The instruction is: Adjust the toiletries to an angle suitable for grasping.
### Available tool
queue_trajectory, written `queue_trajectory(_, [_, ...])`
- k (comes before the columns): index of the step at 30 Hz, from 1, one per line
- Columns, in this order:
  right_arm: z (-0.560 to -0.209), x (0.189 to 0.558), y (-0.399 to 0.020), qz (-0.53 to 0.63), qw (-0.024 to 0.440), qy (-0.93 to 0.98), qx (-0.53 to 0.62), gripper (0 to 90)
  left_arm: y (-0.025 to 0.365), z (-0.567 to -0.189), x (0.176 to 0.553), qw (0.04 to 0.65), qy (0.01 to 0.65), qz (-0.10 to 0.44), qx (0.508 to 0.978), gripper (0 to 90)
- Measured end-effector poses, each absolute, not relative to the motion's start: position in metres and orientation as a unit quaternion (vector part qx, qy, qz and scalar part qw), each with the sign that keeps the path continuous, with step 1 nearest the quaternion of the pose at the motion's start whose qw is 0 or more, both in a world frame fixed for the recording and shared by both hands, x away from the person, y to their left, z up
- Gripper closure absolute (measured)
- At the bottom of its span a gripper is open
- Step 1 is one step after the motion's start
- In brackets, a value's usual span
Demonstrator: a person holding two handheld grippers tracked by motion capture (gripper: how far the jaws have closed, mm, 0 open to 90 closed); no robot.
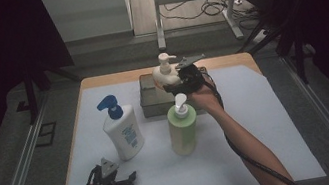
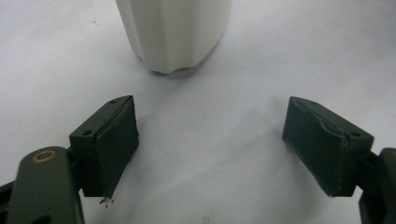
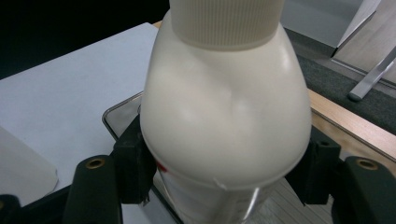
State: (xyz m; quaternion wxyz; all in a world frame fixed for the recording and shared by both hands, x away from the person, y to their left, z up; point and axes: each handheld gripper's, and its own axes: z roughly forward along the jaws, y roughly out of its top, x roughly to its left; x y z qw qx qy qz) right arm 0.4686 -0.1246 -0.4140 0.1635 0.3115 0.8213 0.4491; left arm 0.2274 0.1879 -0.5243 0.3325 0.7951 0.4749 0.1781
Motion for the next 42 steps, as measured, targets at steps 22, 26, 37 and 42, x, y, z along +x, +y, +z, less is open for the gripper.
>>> queue_trajectory(22, [-0.411, 0.443, -0.161, 0.448, 0.149, 0.827, 0.307, 44.5, 0.188, -0.524, 0.227, 0.333, 0.475, 0.178, 0.795, 17.8])
queue_trajectory(26, [-0.410, 0.441, -0.168, 0.443, 0.159, 0.825, 0.313, 51.1, 0.188, -0.524, 0.227, 0.333, 0.475, 0.178, 0.795, 17.8])
queue_trajectory(37, [-0.418, 0.455, -0.181, 0.428, 0.166, 0.819, 0.346, 73.6, 0.188, -0.524, 0.227, 0.333, 0.475, 0.178, 0.795, 17.8])
queue_trajectory(42, [-0.422, 0.462, -0.174, 0.423, 0.167, 0.820, 0.349, 84.5, 0.188, -0.524, 0.227, 0.333, 0.475, 0.178, 0.795, 17.8])
